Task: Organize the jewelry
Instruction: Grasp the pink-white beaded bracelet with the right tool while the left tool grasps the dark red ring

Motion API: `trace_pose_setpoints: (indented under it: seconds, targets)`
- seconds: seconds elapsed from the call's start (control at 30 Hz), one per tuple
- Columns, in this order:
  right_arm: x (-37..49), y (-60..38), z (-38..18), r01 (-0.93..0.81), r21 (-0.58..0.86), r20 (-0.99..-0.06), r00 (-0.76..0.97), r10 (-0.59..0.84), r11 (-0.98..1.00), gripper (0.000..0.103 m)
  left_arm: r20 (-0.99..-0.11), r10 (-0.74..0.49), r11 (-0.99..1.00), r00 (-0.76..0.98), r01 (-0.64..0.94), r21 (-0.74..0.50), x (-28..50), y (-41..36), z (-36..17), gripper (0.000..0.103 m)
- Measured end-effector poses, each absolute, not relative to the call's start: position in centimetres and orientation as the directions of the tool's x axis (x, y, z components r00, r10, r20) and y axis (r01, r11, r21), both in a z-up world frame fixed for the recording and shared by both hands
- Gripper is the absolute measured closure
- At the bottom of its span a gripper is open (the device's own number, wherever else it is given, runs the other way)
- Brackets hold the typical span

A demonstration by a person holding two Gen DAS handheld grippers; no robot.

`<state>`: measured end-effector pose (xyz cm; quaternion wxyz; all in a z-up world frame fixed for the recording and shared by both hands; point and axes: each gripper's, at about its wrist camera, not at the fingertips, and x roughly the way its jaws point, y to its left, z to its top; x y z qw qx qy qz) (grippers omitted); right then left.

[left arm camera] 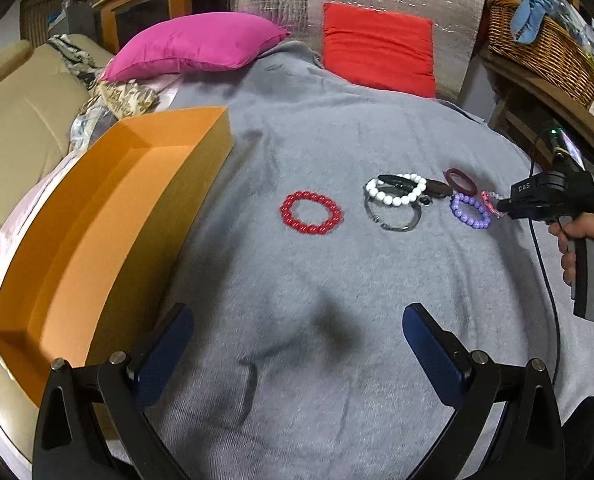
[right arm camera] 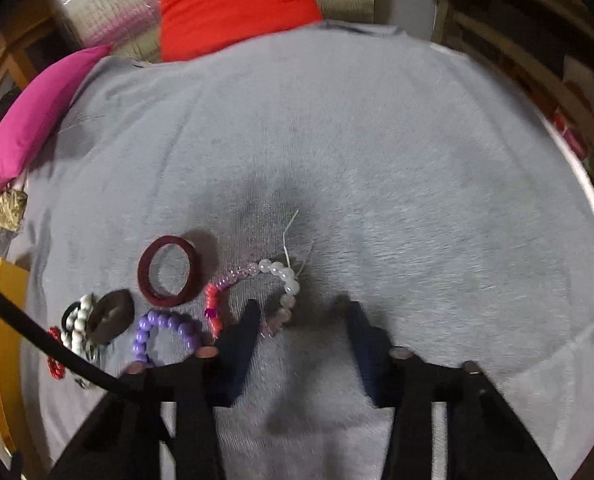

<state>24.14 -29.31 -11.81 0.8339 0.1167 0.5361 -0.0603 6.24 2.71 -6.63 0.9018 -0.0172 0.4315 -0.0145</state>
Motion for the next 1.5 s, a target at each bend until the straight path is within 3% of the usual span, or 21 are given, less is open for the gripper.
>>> trace_pose_setpoints:
  seconds: [0.07,0.37,0.6,0.73,0.8,0.87,1.0,1.1,1.13,1.17,1.2,1.5]
  targets:
    - [24.3,-29.4,-11.9,0.224,0.131,-0.91,0.415,0.028,0.966,0.095,-0.772,-0.044,0.999,0.634,0.031,-0.032,6.7,2.1,-6.3,0.0]
    - [19.9,-33.5,-11.5,0.243,0.232,-0.859,0.506,0.081,0.942,0.095,-0.751,-0.142,0.984,0.645,0.173,-0.038,12.8,-3.1,-3.7,0.0]
    - [16.1,-34.4,-12.1,0.23,0.288,-0.826,0.551,0.12,0.929,0.095,-0.828,-0.231,0.948,0.511,0.309,-0.074,22.4,-10.1,-4.3,0.0]
    - [15.0,-34.7,-12.1,0.219,0.304,-0.806,0.578,0.127,0.927,0.095,-0.888,-0.197,0.938,0.415,0.342,-0.048,26.7,-13.7,-6.3,0.001]
    - [14.8,-34.9,-12.2,0.216,0.308,-0.797,0.59,0.128,0.927,0.095,-0.908,-0.178,0.936,0.378,0.35,-0.038,27.9,-14.7,-7.4,0.008]
    - [14.7,-35.1,-12.3,0.211,0.317,-0.789,0.599,0.134,0.925,0.095,-0.926,-0.19,0.935,0.326,0.348,-0.069,29.2,-15.5,-8.6,0.028]
    - [14.5,-35.9,-12.8,0.207,0.331,-0.781,0.608,0.144,0.921,0.095,-0.957,-0.186,0.939,0.221,0.328,-0.106,30.9,-16.5,-10.6,0.032]
    - [14.6,-36.2,-12.8,0.202,0.342,-0.773,0.616,0.152,0.918,0.095,-0.96,-0.176,0.944,0.218,0.315,-0.102,31.8,-16.8,-10.8,0.046]
    - [14.2,-36.3,-12.6,0.2,0.344,-0.771,0.618,0.154,0.918,0.095,-0.962,-0.174,0.948,0.212,0.302,-0.105,32.1,-16.8,-10.8,0.06]
    - [14.2,-36.3,-12.6,0.198,0.344,-0.77,0.619,0.155,0.918,0.095,-0.963,-0.17,0.951,0.207,0.289,-0.106,32.5,-16.7,-10.9,0.083]
    - [14.1,-36.3,-12.6,0.196,0.345,-0.769,0.62,0.157,0.918,0.095,-0.964,-0.176,0.951,0.2,0.286,-0.114,32.7,-16.7,-10.9,0.093]
    - [14.7,-35.8,-12.1,0.2,0.331,-0.764,0.63,0.137,0.922,0.095,-0.933,-0.262,0.938,0.244,0.292,-0.187,31.5,-14.3,-7.4,0.098]
